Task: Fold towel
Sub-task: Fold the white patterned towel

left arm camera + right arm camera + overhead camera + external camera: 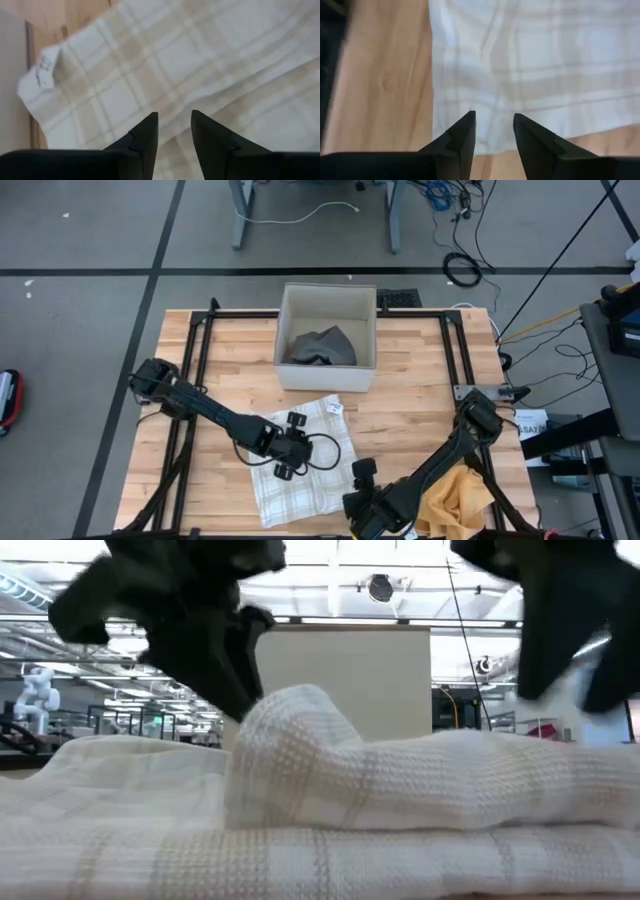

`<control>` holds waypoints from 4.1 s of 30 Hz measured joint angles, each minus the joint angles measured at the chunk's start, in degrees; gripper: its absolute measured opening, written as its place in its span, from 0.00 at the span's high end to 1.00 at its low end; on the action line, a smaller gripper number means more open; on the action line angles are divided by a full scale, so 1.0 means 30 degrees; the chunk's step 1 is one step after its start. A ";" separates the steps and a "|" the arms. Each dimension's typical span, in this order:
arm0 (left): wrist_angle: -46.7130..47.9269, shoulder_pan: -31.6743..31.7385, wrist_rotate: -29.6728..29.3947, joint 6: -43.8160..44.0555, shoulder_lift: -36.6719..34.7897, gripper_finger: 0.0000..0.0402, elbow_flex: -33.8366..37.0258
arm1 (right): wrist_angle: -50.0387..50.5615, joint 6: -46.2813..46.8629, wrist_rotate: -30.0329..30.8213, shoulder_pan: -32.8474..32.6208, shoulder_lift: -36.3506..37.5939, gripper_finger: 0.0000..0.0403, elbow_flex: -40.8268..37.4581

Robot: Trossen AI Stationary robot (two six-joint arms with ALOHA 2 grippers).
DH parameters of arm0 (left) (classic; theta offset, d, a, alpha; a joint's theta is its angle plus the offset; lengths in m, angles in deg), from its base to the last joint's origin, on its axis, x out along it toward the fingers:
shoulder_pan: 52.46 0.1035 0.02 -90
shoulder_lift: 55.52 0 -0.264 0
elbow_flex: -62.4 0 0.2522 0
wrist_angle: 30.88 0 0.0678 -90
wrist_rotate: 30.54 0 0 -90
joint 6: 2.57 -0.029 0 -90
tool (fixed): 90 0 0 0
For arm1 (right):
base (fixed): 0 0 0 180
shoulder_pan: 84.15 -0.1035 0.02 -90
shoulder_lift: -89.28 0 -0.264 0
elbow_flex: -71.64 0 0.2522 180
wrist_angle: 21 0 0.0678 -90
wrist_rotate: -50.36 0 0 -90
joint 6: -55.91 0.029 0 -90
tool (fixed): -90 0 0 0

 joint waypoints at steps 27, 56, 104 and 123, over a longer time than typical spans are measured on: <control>-0.4596 0.0342 0.2173 -0.0190 0.3522 0.69 -0.0081 | -0.9624 -0.3616 0.4310 0.2225 0.0807 0.69 -0.5880; -0.0887 -0.0428 0.2280 -0.1297 0.3423 0.69 -0.0029 | -1.7388 -1.0955 -0.4666 0.3813 0.1850 0.69 -0.7586; -0.4292 0.0423 -0.1290 -0.6781 0.2479 0.69 0.0051 | -2.2537 -0.4456 -0.4328 0.6522 0.7356 0.69 -1.9303; 0.2560 -0.5524 -0.0299 0.3687 -0.1138 0.69 0.0015 | -2.1109 -0.4901 -0.2376 0.4455 1.1867 0.61 -1.8673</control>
